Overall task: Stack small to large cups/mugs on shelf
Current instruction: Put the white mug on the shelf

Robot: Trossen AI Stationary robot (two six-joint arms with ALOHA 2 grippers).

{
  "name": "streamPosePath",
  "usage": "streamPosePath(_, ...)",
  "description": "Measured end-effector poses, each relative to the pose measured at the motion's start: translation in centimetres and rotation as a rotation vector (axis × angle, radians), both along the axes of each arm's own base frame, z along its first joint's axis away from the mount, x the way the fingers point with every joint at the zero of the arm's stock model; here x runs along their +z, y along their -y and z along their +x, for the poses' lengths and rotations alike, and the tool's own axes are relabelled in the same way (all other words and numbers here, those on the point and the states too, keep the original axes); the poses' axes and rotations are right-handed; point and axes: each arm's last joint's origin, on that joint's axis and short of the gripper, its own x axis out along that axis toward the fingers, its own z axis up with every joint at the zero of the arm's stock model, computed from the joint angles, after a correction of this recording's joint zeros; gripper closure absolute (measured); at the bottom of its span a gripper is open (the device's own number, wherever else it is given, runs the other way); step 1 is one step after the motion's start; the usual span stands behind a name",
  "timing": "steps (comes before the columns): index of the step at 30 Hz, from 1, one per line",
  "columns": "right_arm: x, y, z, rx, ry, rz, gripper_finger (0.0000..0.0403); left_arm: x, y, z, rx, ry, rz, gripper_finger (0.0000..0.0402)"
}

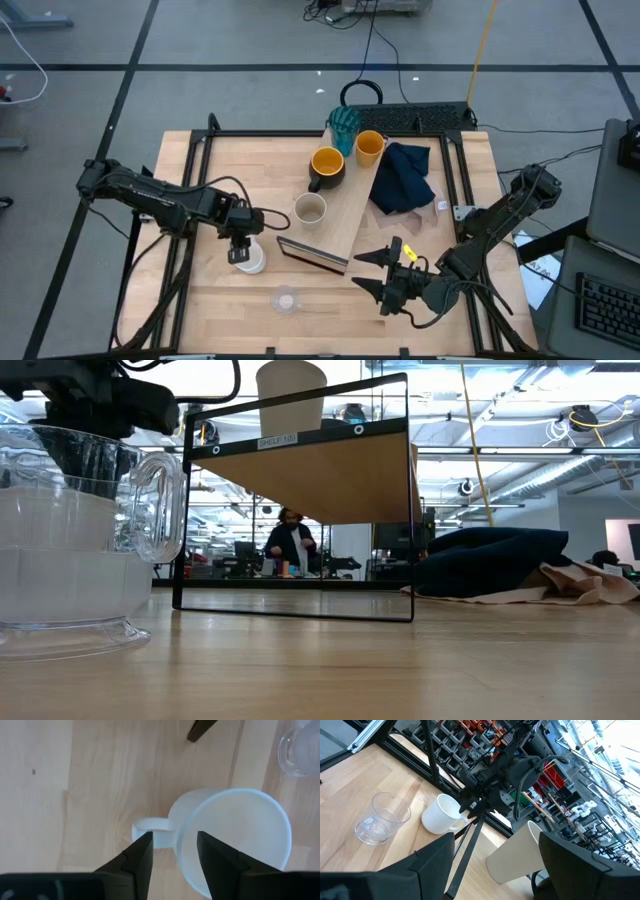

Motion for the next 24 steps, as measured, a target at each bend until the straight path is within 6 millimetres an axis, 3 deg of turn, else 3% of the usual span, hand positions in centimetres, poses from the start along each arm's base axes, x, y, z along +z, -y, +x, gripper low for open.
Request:
streamPosePath(15,-0.2,-0.2,-0.2,0.004,-0.010,0.007,0.0124,0.0,0.1,0.2,-0.020,0.021,-0.016,0.0250)
streamPosePath(24,-0.2,-0.8,-0.7,0.029,-0.010,0.006,0.0124,-2.0,0.3,1.3,-0.048,-0.079,-0.008,0.0250)
